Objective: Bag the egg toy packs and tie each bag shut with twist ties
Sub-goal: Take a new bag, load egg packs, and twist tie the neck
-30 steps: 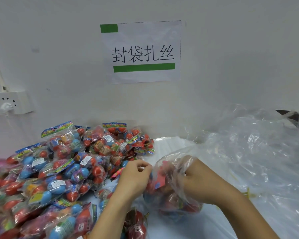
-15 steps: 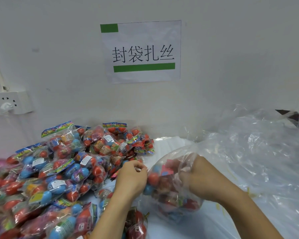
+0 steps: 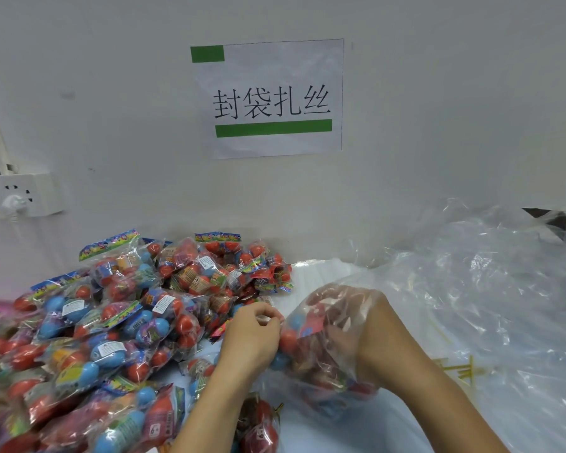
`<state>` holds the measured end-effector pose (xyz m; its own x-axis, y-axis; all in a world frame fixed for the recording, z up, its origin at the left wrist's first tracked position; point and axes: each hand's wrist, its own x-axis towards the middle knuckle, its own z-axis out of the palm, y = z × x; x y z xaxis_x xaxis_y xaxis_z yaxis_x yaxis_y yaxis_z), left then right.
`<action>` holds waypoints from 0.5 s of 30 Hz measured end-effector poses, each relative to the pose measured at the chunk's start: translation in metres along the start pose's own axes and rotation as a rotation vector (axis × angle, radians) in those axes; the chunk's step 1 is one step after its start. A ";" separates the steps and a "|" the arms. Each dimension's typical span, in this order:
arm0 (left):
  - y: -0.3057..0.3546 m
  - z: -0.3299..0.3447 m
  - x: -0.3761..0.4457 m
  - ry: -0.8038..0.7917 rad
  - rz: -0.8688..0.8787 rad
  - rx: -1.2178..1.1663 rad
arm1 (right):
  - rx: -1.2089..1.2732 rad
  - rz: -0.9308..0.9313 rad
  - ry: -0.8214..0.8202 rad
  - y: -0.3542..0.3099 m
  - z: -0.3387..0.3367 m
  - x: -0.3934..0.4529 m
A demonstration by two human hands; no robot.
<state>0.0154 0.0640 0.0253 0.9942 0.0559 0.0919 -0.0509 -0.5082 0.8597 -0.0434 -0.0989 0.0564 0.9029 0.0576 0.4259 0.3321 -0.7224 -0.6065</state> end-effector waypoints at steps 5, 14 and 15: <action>0.000 0.000 -0.001 -0.007 -0.009 -0.018 | -0.132 0.015 -0.071 0.004 0.003 0.004; -0.001 0.002 0.001 -0.018 -0.003 -0.006 | -0.043 0.042 -0.220 0.015 0.015 0.006; -0.002 0.002 0.002 -0.012 -0.006 -0.003 | -0.015 0.049 -0.195 0.013 0.013 0.005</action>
<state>0.0173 0.0637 0.0233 0.9955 0.0488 0.0807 -0.0451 -0.5055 0.8616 -0.0305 -0.0989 0.0416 0.9543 0.1534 0.2565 0.2833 -0.7380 -0.6125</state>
